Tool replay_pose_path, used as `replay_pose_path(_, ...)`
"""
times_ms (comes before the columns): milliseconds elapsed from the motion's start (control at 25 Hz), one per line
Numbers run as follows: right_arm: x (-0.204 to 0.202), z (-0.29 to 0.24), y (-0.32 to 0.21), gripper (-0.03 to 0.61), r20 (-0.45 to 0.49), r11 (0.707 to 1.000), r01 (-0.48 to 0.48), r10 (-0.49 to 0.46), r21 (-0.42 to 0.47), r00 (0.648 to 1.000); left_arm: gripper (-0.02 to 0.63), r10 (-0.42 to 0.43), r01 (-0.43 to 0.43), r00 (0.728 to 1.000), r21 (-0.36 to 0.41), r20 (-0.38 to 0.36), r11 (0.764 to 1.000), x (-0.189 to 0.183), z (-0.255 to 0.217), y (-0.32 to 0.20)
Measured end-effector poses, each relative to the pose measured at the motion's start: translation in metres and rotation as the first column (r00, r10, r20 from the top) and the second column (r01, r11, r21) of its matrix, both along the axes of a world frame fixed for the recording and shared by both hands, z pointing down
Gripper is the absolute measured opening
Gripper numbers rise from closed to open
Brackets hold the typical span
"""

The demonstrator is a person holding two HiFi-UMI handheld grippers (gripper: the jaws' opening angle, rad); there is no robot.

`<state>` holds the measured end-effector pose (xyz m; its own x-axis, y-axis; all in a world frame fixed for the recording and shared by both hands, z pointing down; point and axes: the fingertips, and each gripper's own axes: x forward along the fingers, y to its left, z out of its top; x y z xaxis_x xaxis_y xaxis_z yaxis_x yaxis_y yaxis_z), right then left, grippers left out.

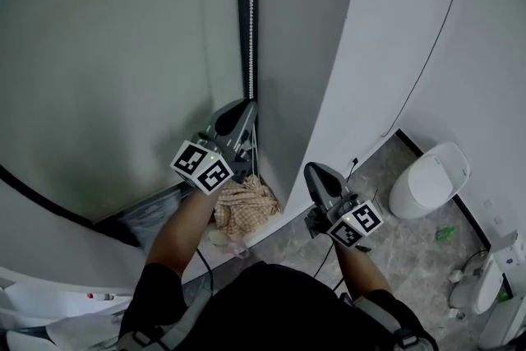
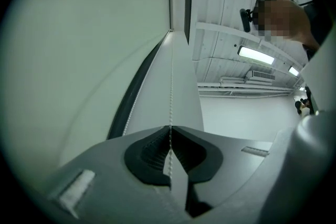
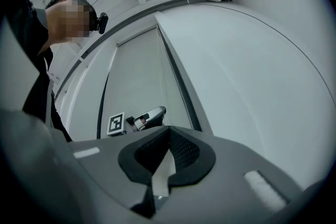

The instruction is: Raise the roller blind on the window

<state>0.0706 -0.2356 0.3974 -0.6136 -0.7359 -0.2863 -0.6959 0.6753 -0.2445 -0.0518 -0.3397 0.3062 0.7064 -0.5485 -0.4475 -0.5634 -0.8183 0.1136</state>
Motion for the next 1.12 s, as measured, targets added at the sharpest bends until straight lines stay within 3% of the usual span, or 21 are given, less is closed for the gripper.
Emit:
replay_pose_path(160,-0.028,-0.032,-0.014,0.0,-0.021,0.995,0.043,-0.042,0.086,0.999,0.011,-0.031,0.03,0.999,0.044,0.027,0.999,-0.013,-0.001,0.025)
replay_pose_path(320,-0.065,-0.086,-0.027,0.014,0.02,0.979,0.124,-0.129,0.161,0.991,0.012,-0.057,0.056,0.998,0.057,0.025,0.997,-0.029,-0.005,0.043)
replay_pose_path(520,-0.106,-0.145,-0.05,0.066,0.021,0.948,0.179,-0.191,0.264,0.981,0.012,-0.088,0.088,0.996,0.011,-0.034,0.996,-0.042,-0.004,0.034)
replay_pose_path(840,-0.129,-0.242,-0.078,0.1,0.105,0.916,0.263,-0.307,0.303,0.946,0.012,-0.089,0.089,0.996,0.003,-0.011,0.996,-0.032,-0.006,0.042)
replay_pose_path(1120,-0.14,-0.253,-0.076,0.06,0.029,0.896,0.237,-0.267,0.374,0.963,0.012,-0.085,0.085,0.996,0.018,0.002,0.996,-0.027,-0.004,0.041)
